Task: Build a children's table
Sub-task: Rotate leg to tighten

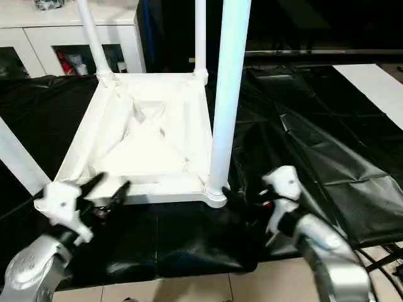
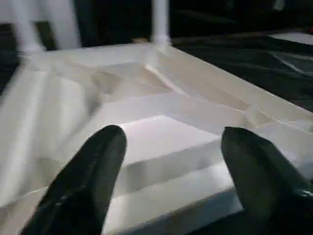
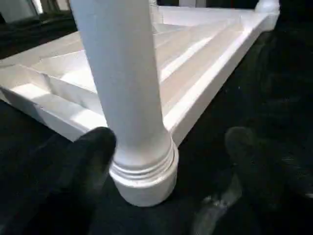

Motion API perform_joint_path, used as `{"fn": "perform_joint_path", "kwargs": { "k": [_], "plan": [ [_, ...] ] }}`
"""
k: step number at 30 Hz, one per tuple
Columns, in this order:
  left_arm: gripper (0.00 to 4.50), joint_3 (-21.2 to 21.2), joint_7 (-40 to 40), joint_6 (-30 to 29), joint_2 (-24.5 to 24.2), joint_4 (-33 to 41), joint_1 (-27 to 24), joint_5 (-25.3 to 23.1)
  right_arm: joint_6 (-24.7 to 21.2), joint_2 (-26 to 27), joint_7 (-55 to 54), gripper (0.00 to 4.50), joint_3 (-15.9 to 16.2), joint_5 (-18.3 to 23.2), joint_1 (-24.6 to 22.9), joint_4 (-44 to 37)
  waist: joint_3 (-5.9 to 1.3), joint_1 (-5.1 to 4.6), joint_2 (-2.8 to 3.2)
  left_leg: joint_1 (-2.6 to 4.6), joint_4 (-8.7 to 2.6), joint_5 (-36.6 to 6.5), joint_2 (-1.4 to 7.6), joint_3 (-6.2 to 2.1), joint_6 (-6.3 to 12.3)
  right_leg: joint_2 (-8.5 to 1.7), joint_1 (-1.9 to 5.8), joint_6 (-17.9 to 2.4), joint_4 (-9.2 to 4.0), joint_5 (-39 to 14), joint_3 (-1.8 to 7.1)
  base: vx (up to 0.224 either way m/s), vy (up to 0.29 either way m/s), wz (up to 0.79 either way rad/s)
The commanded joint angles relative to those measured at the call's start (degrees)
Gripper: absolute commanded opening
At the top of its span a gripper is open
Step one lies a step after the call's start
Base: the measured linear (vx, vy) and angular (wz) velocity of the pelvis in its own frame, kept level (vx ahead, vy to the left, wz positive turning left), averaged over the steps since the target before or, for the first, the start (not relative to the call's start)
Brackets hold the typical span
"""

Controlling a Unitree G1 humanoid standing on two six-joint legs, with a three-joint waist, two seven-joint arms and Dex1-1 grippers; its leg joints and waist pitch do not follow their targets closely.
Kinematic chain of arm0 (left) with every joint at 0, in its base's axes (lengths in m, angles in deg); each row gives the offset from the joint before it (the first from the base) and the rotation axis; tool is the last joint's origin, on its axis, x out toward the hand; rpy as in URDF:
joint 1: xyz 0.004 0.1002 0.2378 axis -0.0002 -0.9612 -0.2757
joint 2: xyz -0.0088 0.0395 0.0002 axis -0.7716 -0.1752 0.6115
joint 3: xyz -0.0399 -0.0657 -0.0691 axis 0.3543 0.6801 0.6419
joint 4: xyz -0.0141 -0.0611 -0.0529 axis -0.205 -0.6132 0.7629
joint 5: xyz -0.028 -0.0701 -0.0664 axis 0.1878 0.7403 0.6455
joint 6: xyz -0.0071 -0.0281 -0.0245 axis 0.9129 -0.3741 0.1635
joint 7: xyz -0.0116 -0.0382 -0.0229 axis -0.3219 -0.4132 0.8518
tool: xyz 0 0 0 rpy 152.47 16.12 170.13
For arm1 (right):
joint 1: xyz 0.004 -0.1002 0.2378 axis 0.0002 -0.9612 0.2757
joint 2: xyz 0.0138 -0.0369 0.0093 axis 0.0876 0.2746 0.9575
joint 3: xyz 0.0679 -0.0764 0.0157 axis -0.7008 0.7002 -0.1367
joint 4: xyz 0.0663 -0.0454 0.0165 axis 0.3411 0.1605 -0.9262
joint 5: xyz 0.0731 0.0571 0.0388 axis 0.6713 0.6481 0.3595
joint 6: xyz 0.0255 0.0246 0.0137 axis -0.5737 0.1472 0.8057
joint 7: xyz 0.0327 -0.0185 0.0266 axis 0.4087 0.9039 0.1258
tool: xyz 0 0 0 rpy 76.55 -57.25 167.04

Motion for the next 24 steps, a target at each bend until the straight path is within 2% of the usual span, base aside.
{"fn": "perform_joint_path", "kwargs": {
  "k": [1, 2, 4, 7, 8, 9, 13, 15, 17, 20, 21, 23, 24],
  "plan": [
    [3.94, 1.60, -1.35, 1.31, 1.44, 1.57, -1.72, 2.93, -2.33, -1.86, 3.41, 4.37, -0.02, 2.45, -1.39, -2.94, -2.21, 0.29, -0.61, 0.22, -4.35, -22.75, 1.76, -0.78, 1.68, -2.07, 1.58, -3.39, -5.76, -28.80, 1.83, 0.000, 0.000, 0.00],
    [3.98, 1.55, -0.85, 1.34, 1.60, 1.94, -3.01, 3.62, -2.55, -2.88, 5.14, 4.46, 0.79, 2.80, -2.00, -3.75, -2.24, 0.47, -0.69, 0.08, -4.33, -22.33, 1.84, -0.81, 1.86, -2.22, 1.77, -3.29, -5.73, -28.85, 1.86, 0.000, 0.000, 0.00],
    [4.01, 1.03, -0.60, 1.67, 1.18, 2.35, -3.85, 2.82, -2.83, -3.50, 5.37, 4.50, 1.55, 2.38, -1.98, -3.93, -2.29, 0.52, -0.88, -0.14, -4.31, -21.63, 1.77, -0.83, 2.19, -2.07, 1.62, -2.85, -5.62, -28.76, 1.87, 0.000, 0.000, 0.00],
    [4.35, 1.11, -2.36, 2.57, 0.86, 2.67, -3.69, 0.70, -2.58, -3.25, 4.64, 4.50, 3.35, 1.17, -1.17, -3.45, -2.26, 0.60, -0.90, 0.06, -4.25, -21.64, 1.78, -0.83, 1.97, -2.00, 1.39, -2.72, -5.74, -28.73, 1.81, 0.000, 0.000, 0.00],
    [4.39, 1.94, -4.25, 5.15, 1.34, 2.27, -2.99, -0.09, -2.50, -2.39, 4.54, 4.50, 4.47, 1.13, -0.58, -3.25, -2.20, 0.59, -0.98, -0.06, -4.33, -21.75, 1.79, -0.92, 1.93, -2.00, 1.47, -2.67, -5.68, -28.91, 1.73, 0.000, 0.000, 0.00],
    [4.39, 1.94, -4.25, 5.15, 1.34, 2.27, -2.99, -0.09, -2.50, -2.39, 4.54, 4.50, 4.47, 1.13, -0.58, -3.25, -2.25, 0.62, -0.91, 0.11, -4.25, -22.00, 1.75, -0.89, 1.76, -2.05, 1.38, -2.53, -5.79, -29.31, 1.71, 0.000, 0.000, 0.00],
    [4.45, 4.12, -5.60, 6.31, 2.20, 2.05, -2.49, 2.11, -4.26, -2.40, 6.15, 4.50, 6.60, 2.24, -0.33, -3.74, -2.30, 1.04, -1.12, 0.14, -4.30, -21.90, 1.83, -0.94, 1.44, -2.07, 1.45, -2.60, -5.61, -28.54, 1.81, 0.000, 0.000, 0.00],
    [4.45, 5.33, -5.03, 4.61, 2.66, 2.26, -3.47, 5.74, -4.05, -2.93, 7.24, 4.50, 7.54, 2.06, -0.35, -3.95, -2.34, 1.30, -1.08, 0.12, -4.34, -21.91, 1.85, -0.91, 1.25, -2.06, 1.50, -2.91, -5.49, -27.47, 1.86, 0.000, 0.000, 0.00],
    [4.45, 5.50, -4.07, 4.86, 2.96, 2.22, -4.76, 7.33, -4.06, -2.88, 7.46, 4.50, 7.69, 2.51, -0.18, -3.95, -2.34, 1.35, -1.07, 0.07, -4.35, -21.95, 1.82, -0.92, 1.21, -2.11, 1.53, -3.06, -5.39, -27.27, 1.87, 0.000, 0.000, 0.00],
    [4.45, 4.97, -3.00, 7.03, 3.05, 1.56, -6.69, 7.91, -4.02, -2.63, 7.79, 4.50, 7.91, 2.99, 0.23, -3.83, -2.36, 1.33, -1.12, 0.07, -4.37, -22.26, 1.90, -0.90, 1.25, -2.05, 1.47, -2.77, -5.51, -27.30, 1.93, 0.000, 0.000, 0.00],
    [4.45, 4.85, -2.84, 8.31, 3.19, 0.97, -7.47, 8.00, -3.87, -2.40, 7.70, 4.50, 8.06, 3.00, 0.46, -3.80, -2.39, 1.38, -0.95, 0.15, -4.36, -22.26, 1.90, -0.92, 1.19, -2.04, 1.45, -2.75, -5.49, -27.17, 1.95, 0.000, 0.000, 0.00],
    [4.45, 5.97, -3.21, 12.25, 3.89, -1.88, -8.42, 8.19, -3.49, -1.66, 7.03, 4.50, 8.25, 2.92, 1.09, -3.56, -2.30, 1.22, -1.10, -0.11, -4.44, -22.59, 1.81, -0.97, 1.19, -2.03, 1.63, -2.36, -5.57, -27.74, 1.79, 0.000, 0.000, 0.00],
    [4.45, 6.43, -3.21, 13.07, 3.99, -2.85, -8.38, 8.31, -3.42, -1.53, 6.92, 4.50, 8.25, 2.92, 1.18, -3.50, -2.33, 1.20, -1.07, 0.08, -4.32, -22.87, 1.69, -0.93, 1.13, -2.02, 1.46, -1.99, -5.76, -28.43, 1.81, 0.000, 0.000, 0.00]
  ]
}}
